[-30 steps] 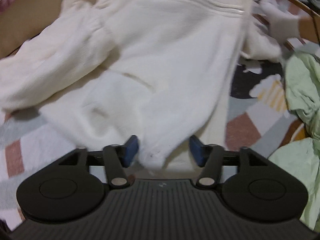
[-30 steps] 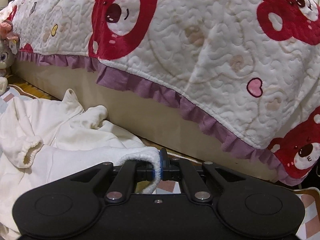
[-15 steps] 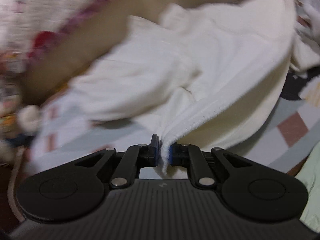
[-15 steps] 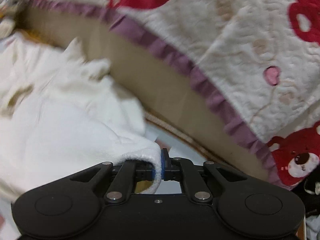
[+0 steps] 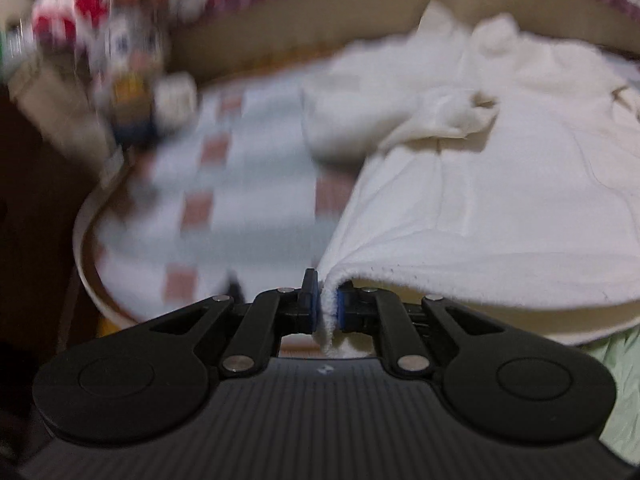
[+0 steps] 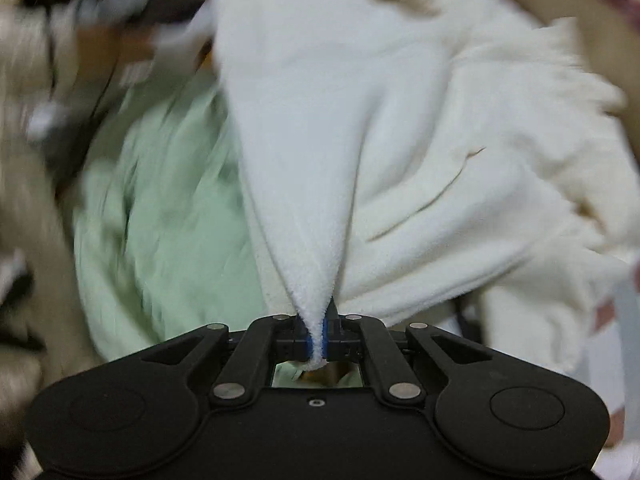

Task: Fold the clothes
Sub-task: 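Pull the jacket straight with both grippers and lay it flat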

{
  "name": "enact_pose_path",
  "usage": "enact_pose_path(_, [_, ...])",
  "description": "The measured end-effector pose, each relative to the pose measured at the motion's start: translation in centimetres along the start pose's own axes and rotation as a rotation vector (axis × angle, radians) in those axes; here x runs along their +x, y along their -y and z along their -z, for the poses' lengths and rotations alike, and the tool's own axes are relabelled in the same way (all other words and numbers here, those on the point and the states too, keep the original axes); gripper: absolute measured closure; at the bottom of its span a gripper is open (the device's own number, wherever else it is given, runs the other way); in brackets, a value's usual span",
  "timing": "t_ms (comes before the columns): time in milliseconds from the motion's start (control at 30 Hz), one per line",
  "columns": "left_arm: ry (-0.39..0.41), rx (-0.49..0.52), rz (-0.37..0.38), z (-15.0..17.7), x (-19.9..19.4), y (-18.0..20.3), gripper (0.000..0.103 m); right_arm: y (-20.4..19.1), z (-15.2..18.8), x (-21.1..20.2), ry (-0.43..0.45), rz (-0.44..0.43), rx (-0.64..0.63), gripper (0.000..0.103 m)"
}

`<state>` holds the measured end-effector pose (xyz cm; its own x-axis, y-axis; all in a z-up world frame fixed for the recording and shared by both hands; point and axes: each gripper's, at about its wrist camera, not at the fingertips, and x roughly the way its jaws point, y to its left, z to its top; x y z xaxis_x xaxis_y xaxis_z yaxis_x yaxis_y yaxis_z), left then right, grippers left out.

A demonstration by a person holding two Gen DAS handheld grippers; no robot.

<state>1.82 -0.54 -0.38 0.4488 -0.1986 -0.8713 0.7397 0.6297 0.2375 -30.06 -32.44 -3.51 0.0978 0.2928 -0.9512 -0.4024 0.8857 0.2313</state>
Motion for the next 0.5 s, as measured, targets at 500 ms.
enact_pose_path(500, [-0.246, -0.021, 0.01, 2.2, 6.4, 1.1, 0.095, -0.2, 0.1, 8.9, -0.219, -0.059, -0.149, 0.092])
